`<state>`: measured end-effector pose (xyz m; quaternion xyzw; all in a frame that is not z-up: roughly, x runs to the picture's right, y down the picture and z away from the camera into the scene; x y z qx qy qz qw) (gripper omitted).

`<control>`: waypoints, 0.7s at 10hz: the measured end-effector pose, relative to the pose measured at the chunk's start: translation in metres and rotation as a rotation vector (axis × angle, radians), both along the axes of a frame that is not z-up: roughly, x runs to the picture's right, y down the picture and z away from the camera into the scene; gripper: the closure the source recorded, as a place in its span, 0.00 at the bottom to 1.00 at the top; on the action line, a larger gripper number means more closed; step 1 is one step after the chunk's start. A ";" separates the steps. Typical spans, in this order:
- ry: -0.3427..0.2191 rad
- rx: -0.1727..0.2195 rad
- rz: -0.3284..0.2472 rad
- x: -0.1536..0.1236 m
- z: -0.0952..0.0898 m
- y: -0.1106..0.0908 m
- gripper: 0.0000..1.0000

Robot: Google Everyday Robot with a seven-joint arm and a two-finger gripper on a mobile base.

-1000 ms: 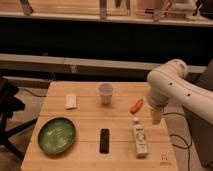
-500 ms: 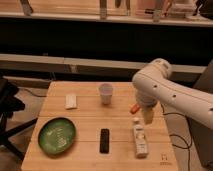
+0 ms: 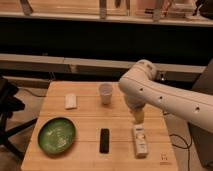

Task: Drag the ceramic bowl in a circle

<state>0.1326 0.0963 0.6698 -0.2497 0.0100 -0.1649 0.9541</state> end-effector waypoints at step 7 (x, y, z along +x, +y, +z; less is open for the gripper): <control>-0.093 0.000 -0.151 -0.054 0.002 0.000 0.20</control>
